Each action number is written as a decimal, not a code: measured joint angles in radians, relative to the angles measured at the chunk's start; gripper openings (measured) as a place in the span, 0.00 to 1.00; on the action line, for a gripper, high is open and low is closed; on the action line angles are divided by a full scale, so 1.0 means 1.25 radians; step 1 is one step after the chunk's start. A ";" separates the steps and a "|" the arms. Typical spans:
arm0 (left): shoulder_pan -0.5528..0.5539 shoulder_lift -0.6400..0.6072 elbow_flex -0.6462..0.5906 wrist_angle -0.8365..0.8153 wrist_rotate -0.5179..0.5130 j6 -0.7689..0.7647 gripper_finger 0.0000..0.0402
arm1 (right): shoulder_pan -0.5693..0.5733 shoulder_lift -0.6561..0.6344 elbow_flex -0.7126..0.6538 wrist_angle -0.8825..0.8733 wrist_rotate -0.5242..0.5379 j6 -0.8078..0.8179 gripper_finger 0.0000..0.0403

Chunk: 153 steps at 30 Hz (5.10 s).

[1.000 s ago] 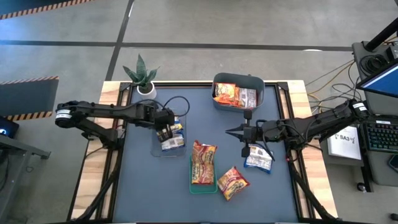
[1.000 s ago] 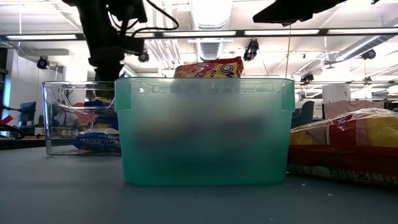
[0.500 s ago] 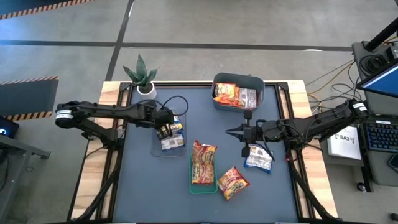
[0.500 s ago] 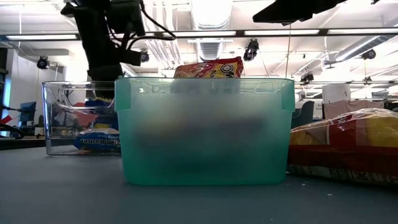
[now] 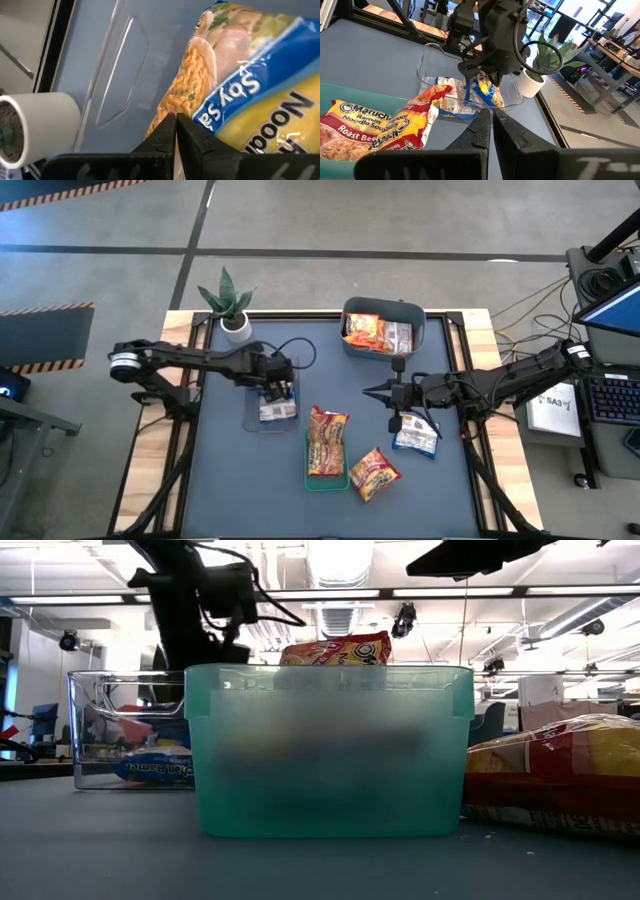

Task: Sort Maruchan noodles
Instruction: Put the blue noodle pack into the transparent bin, then put the red noodle pack into the green bin

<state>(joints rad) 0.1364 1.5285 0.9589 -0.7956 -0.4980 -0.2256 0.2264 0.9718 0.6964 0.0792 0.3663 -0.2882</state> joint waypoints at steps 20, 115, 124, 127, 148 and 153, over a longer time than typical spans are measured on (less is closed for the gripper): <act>-0.047 -0.010 0.048 0.013 0.007 -0.205 0.00 | 0.000 0.000 0.000 0.000 0.000 0.001 0.02; -0.536 -0.165 -0.056 0.430 -0.348 0.005 0.00 | -0.004 0.301 0.360 -0.945 -0.278 0.572 0.02; -0.535 -0.164 -0.056 0.448 -0.349 0.005 0.00 | -0.004 0.302 0.360 -0.944 -0.275 0.551 0.02; -0.535 -0.164 -0.056 0.448 -0.349 0.005 0.00 | -0.004 0.302 0.360 -0.943 -0.274 0.550 0.02; -0.535 -0.164 -0.056 0.449 -0.349 0.006 0.00 | -0.004 0.302 0.364 -0.937 -0.236 0.592 0.44; -0.535 -0.164 -0.056 0.455 -0.349 0.006 0.00 | 0.006 0.302 0.364 -0.937 -0.282 0.624 0.51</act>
<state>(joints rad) -0.5323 1.3239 0.8894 -0.2268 -0.9344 -0.2179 0.2342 1.3499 1.1510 -1.0926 0.0140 0.4916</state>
